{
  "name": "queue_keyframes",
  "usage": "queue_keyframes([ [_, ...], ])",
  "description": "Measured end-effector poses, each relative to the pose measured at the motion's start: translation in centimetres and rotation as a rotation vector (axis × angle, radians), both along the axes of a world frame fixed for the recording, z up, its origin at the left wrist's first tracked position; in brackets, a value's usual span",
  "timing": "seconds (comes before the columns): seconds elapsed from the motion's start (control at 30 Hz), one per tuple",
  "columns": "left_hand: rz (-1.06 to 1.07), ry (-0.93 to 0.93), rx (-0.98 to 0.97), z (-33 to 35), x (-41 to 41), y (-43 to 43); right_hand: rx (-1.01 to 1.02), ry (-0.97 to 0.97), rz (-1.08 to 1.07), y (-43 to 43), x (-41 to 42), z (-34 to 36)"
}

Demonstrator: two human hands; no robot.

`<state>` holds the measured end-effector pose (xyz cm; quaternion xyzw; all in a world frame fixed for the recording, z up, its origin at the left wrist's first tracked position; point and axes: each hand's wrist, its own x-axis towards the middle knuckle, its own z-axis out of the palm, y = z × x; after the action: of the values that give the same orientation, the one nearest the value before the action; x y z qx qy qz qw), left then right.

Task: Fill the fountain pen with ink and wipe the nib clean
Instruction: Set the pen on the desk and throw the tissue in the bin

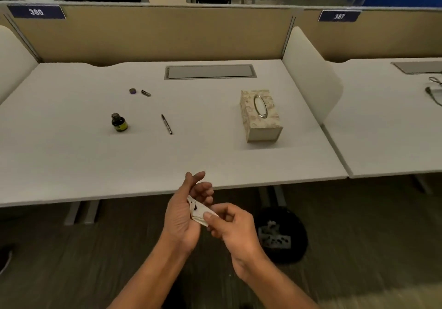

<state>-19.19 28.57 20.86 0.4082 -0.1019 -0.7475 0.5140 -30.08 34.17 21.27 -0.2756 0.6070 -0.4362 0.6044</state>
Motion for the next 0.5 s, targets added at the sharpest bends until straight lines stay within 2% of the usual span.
queue_keyframes([
  [0.27, -0.066, -0.344, -0.171, -0.6, -1.3, 3.2, -0.023, 0.026, -0.177, 3.7, -3.2, -2.5],
  [0.5, -0.132, -0.537, -0.275, -1.9, 1.1, 2.9, 0.06, 0.229, -0.478, 4.6, -8.0, -7.6],
])
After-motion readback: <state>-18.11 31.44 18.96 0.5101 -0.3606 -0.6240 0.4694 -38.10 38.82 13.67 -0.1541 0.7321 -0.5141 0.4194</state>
